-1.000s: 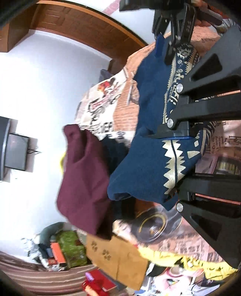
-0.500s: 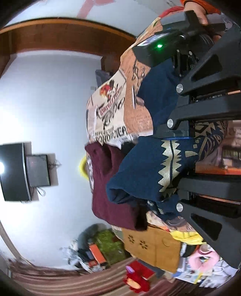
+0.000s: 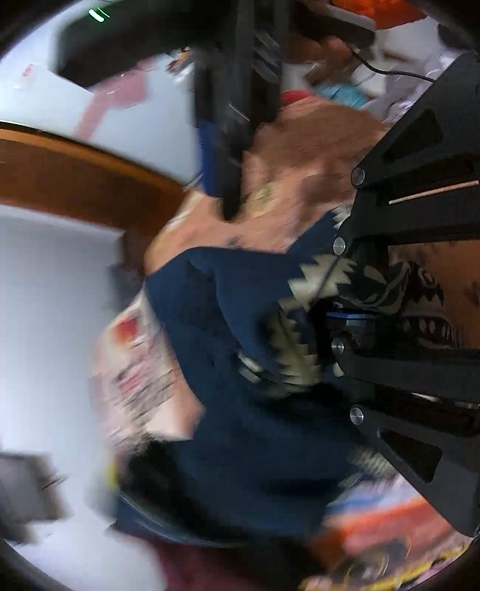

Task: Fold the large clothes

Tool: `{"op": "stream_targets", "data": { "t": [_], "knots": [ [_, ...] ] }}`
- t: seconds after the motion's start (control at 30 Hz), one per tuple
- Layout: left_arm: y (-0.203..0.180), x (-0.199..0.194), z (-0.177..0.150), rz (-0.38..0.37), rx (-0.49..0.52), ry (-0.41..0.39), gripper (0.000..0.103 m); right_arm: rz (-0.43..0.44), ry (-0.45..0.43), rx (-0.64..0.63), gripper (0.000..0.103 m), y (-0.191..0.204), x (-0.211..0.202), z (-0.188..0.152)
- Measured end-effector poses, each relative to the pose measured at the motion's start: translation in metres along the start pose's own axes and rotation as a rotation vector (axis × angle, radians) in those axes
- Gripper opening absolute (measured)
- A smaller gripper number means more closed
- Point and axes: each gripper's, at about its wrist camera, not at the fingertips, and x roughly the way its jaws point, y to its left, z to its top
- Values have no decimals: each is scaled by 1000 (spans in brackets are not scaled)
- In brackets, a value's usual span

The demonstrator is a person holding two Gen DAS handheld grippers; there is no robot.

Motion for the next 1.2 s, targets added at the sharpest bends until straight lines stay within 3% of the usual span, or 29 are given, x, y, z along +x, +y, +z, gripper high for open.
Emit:
{"op": "stream_targets", "data": {
  "t": [0.07,0.1,0.2,0.27,0.33,0.47,0.57,0.67,0.73,0.83,0.93,1.03,1.2],
  "knots": [
    [2,27,-9,-36,-7,108,12,-20,9,33,43,-13,-2,-6],
    [1,29,-11,-31,9,111,14,-26,11,40,43,-16,-5,-10],
    [-5,17,-8,2,54,88,19,-30,10,44,43,-16,-15,-14],
    [-9,7,-7,12,67,76,30,-29,1,34,43,-10,-21,-16],
    [-9,-8,-5,35,72,42,49,-28,-12,23,43,-6,-22,-12],
    [-1,-32,-5,69,62,-12,59,4,-50,-6,43,6,-21,0],
    [18,-55,-4,77,20,-41,70,28,-70,-32,43,21,-21,4],
    [43,-70,0,117,-19,-73,75,52,-79,-62,43,36,-18,11],
    [61,-81,1,158,-41,-85,85,61,-82,-76,43,45,-16,13],
    [87,-80,2,221,-60,-68,86,71,-65,-97,43,56,-4,17],
    [110,-69,-5,236,-92,-15,86,68,-29,-110,43,61,12,14],
    [127,-49,-19,189,-160,61,86,35,13,-113,43,58,28,7],
    [130,-25,-37,124,-222,91,87,-39,74,-62,43,32,46,-7]
  ]
}}
